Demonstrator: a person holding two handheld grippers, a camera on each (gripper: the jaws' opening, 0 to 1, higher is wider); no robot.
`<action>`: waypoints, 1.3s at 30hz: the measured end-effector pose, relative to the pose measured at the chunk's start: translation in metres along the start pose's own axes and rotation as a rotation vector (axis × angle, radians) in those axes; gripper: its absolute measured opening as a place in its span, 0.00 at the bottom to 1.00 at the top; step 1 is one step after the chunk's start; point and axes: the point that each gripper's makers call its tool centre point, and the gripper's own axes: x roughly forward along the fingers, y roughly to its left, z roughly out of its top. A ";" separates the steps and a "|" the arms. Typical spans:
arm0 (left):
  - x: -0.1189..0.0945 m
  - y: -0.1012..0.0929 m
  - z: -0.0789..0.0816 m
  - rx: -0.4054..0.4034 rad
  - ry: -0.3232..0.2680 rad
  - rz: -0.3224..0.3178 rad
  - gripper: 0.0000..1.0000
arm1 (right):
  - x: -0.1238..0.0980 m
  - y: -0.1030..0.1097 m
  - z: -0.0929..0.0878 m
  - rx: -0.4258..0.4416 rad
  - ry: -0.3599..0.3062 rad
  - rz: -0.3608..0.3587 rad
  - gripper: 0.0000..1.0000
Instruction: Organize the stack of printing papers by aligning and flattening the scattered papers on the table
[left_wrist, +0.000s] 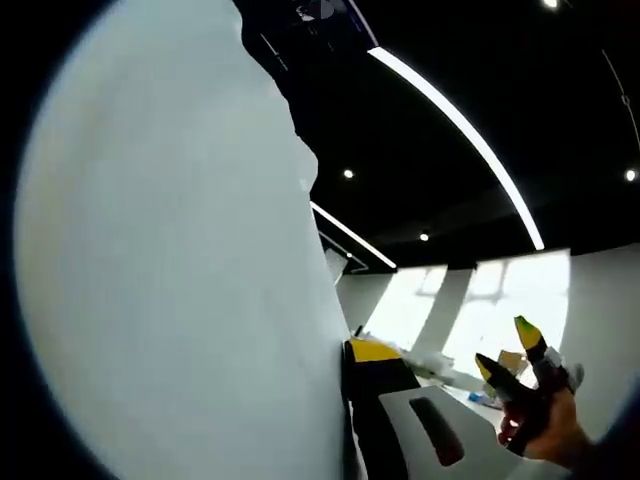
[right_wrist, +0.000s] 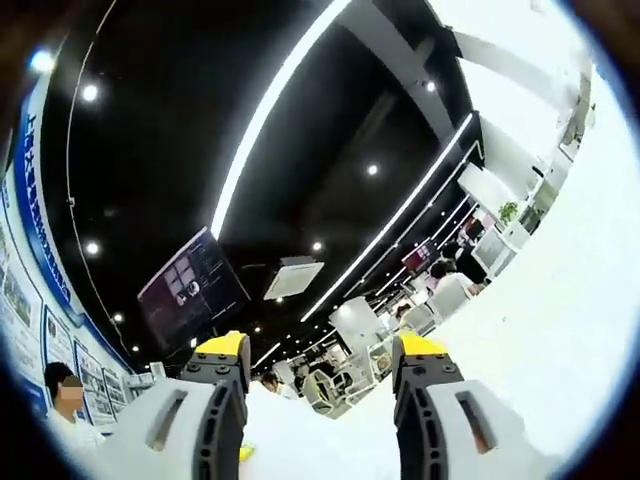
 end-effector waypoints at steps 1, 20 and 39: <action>0.000 0.000 0.000 0.000 0.000 0.000 0.07 | 0.000 0.001 0.000 -0.002 0.003 0.005 0.66; 0.001 0.002 0.000 -0.001 0.002 -0.001 0.07 | -0.009 0.001 0.002 -0.072 0.074 0.045 0.90; 0.002 0.002 0.000 0.000 0.005 -0.002 0.08 | -0.018 0.004 0.012 -0.228 0.123 0.068 0.90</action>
